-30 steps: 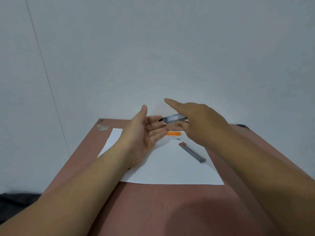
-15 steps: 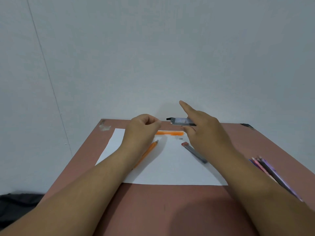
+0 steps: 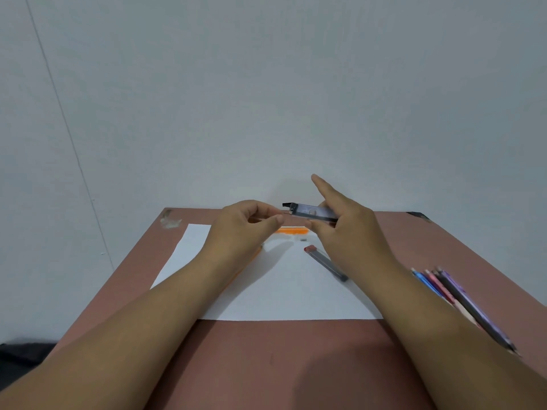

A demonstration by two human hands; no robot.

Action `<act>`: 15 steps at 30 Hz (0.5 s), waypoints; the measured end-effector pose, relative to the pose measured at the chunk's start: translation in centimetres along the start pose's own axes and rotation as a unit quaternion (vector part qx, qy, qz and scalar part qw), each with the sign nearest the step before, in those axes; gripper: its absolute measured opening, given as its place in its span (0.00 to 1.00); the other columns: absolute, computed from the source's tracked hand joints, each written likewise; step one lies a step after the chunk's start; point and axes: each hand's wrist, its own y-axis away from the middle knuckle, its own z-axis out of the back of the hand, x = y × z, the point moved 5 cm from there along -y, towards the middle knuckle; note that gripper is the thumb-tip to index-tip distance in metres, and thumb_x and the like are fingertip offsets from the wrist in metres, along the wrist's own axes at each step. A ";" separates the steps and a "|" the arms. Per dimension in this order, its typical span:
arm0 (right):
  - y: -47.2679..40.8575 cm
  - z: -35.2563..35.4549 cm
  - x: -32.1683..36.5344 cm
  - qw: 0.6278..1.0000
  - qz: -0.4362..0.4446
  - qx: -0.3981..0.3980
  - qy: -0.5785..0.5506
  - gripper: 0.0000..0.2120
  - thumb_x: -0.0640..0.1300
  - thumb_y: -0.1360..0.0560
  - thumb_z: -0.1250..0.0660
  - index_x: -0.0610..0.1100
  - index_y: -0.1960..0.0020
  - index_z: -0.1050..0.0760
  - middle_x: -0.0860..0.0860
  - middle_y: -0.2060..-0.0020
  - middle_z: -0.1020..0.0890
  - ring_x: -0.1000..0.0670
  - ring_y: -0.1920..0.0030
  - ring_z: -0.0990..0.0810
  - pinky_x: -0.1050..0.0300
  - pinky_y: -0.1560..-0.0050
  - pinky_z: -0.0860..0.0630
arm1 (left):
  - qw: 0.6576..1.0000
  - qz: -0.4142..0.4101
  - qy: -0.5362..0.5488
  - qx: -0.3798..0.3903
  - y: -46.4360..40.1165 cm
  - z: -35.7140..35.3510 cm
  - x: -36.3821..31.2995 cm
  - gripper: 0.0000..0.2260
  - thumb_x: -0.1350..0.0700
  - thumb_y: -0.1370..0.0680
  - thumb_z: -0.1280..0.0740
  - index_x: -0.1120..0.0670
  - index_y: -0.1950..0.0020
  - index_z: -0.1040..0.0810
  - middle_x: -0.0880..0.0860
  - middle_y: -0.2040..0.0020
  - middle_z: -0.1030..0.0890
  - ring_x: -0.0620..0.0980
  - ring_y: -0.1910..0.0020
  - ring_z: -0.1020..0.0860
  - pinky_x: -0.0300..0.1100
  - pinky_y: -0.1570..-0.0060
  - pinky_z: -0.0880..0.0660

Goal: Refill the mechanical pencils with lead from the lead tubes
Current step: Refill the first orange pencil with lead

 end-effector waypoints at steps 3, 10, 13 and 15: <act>0.1 0.1 0.2 1.000 -0.001 0.003 -0.007 0.35 0.39 0.20 0.31 0.63 0.22 0.40 0.55 0.52 0.23 0.59 0.59 0.24 0.77 0.65 0.30 | 1.000 -0.004 0.008 0.000 -0.1 0.0 -0.1 0.02 0.51 0.23 0.26 0.46 0.53 0.14 0.45 0.56 0.15 0.40 0.58 0.19 0.30 0.64 0.24; 0.2 0.0 0.5 1.000 -0.002 0.012 -0.021 0.35 0.39 0.20 0.32 0.63 0.22 0.40 0.54 0.52 0.22 0.57 0.58 0.23 0.77 0.66 0.29 | 1.000 -0.007 0.018 -0.007 -0.3 0.0 0.1 0.03 0.51 0.23 0.27 0.45 0.56 0.14 0.45 0.57 0.15 0.41 0.55 0.18 0.34 0.57 0.22; 0.2 0.0 0.5 1.000 -0.004 0.012 -0.018 0.34 0.39 0.20 0.31 0.63 0.22 0.40 0.54 0.52 0.23 0.56 0.58 0.23 0.76 0.66 0.29 | 1.000 -0.011 0.000 -0.013 -0.4 0.1 0.2 0.04 0.51 0.22 0.27 0.45 0.56 0.15 0.43 0.57 0.15 0.40 0.55 0.19 0.32 0.56 0.23; 0.2 0.0 0.5 1.000 -0.005 0.012 -0.017 0.34 0.39 0.20 0.31 0.63 0.22 0.40 0.54 0.52 0.23 0.57 0.58 0.24 0.77 0.66 0.29 | 1.000 -0.006 -0.003 -0.015 -0.4 0.1 0.2 0.04 0.51 0.22 0.28 0.45 0.57 0.15 0.43 0.57 0.16 0.39 0.54 0.20 0.28 0.60 0.25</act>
